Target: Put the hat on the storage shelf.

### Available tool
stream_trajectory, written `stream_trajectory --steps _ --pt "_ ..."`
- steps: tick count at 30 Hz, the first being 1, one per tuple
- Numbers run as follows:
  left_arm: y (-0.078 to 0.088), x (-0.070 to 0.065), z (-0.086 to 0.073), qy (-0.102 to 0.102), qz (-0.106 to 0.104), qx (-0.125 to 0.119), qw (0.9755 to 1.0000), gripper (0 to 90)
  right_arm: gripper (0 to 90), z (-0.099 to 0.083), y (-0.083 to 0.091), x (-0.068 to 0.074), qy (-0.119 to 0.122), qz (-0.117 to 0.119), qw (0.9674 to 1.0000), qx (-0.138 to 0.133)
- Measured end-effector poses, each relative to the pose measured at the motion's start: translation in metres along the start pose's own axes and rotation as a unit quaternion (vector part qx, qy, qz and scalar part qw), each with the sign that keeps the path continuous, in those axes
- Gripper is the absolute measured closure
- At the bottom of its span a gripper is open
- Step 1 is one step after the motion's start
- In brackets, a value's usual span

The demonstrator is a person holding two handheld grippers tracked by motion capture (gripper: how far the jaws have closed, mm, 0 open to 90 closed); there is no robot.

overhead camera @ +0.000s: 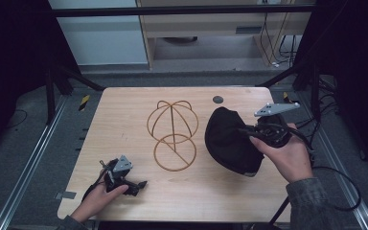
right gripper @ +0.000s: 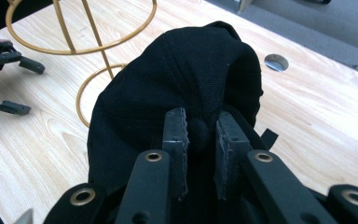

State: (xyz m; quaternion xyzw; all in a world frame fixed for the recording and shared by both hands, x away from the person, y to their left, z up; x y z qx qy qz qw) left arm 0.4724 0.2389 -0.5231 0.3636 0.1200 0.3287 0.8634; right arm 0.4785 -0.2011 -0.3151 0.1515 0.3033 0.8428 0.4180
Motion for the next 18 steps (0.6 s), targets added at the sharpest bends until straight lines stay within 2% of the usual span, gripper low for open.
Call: stream_trajectory --steps 10,18 --pt "0.0 0.0 0.0 0.0 0.0 0.0 1.0 0.0 77.4 0.008 0.014 0.005 0.004 -0.001 0.9999 -0.013" --pt "0.0 0.0 0.0 0.001 0.0 -0.002 1.0 0.0 77.4 0.022 0.028 0.013 0.021 0.003 0.9993 -0.03"
Point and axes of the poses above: each handheld gripper's, and its own axes: y roughly backward along the jaws, z roughly out of its top, x roughly to its left, the point moved 2 cm from there along -y, roughly forward along the jaws, and after that the axes turned 1 degree about -y, right-handed, at the moved point
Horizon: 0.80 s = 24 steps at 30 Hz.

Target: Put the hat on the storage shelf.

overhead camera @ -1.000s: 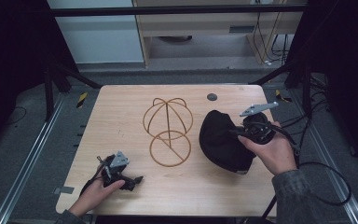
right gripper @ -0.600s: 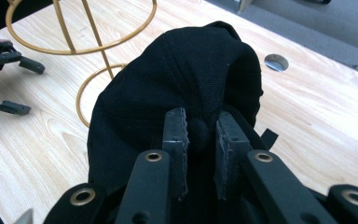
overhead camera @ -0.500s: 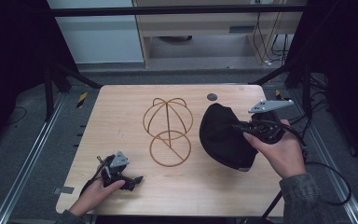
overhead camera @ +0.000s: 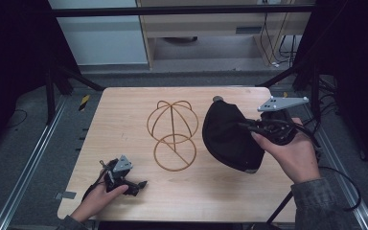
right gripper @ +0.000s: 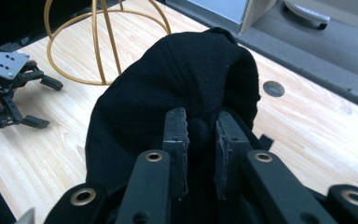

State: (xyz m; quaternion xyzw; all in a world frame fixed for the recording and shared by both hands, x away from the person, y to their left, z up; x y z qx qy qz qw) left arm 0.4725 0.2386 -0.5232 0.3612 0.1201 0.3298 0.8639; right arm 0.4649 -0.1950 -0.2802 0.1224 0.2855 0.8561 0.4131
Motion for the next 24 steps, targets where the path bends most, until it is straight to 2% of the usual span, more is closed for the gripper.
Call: stream_trajectory --steps 11,24 --pt "0.0 0.0 0.0 0.0 0.0 0.0 1.0 0.0 77.4 0.017 0.015 0.007 0.008 0.005 0.9997 -0.023" --pt "0.0 0.0 0.0 0.0 0.0 0.001 1.0 0.0 77.5 0.052 0.022 0.022 0.031 0.014 0.9983 -0.047"
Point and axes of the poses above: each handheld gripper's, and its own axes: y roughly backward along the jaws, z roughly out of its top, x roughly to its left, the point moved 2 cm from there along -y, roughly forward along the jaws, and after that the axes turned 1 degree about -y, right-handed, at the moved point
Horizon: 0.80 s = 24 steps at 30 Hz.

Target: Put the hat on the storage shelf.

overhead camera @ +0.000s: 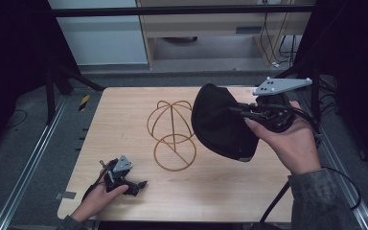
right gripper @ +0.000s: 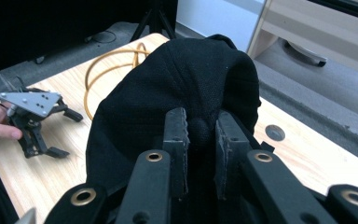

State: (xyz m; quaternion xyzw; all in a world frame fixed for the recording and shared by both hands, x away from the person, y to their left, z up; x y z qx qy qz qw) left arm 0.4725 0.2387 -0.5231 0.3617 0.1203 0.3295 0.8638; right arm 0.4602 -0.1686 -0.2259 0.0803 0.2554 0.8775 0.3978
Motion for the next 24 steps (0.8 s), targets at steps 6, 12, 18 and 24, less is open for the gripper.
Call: stream_trajectory --steps 6,12,18,24 --pt "0.0 0.0 0.0 0.0 0.0 0.001 1.0 0.0 77.5 0.014 -0.003 0.005 0.007 0.005 1.0 -0.005" --pt "0.0 0.0 0.0 0.001 0.0 0.0 1.0 0.0 77.5 0.026 -0.012 0.009 0.013 0.013 0.9998 -0.008" --pt "0.0 0.0 0.0 0.001 0.0 0.0 1.0 0.0 77.5 0.038 -0.02 0.013 0.017 0.023 0.9995 -0.014" --pt "0.0 0.0 0.0 0.001 0.0 0.0 1.0 0.0 77.5 0.044 -0.024 0.017 0.021 0.029 0.9993 -0.012"
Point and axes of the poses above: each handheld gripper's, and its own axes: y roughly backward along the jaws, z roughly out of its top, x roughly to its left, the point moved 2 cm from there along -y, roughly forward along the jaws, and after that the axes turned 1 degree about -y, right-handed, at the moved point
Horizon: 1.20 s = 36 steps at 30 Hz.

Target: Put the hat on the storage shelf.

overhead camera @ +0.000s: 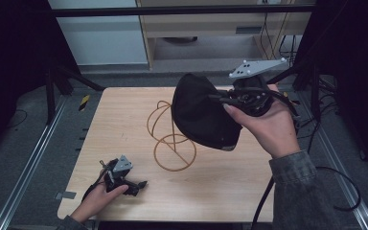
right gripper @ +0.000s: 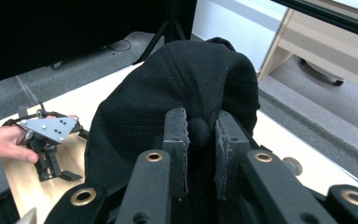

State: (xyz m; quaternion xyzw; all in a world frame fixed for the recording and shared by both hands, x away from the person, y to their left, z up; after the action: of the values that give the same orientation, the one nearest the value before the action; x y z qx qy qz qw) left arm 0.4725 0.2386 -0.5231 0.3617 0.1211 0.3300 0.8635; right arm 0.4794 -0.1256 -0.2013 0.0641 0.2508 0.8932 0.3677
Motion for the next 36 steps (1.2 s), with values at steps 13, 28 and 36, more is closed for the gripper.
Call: stream_trajectory --steps 13,28,36 --pt "0.0 0.0 0.0 -0.001 0.0 0.0 1.0 0.0 77.5 0.021 -0.02 0.013 0.017 0.019 0.9996 0.007" --pt "0.0 0.0 0.0 -0.001 0.0 0.0 1.0 0.0 77.5 0.047 -0.041 0.026 0.029 0.029 0.999 0.014" --pt "0.0 0.0 0.0 -0.001 0.0 0.0 1.0 0.0 77.4 0.048 -0.055 0.028 0.033 0.026 0.9987 0.029"
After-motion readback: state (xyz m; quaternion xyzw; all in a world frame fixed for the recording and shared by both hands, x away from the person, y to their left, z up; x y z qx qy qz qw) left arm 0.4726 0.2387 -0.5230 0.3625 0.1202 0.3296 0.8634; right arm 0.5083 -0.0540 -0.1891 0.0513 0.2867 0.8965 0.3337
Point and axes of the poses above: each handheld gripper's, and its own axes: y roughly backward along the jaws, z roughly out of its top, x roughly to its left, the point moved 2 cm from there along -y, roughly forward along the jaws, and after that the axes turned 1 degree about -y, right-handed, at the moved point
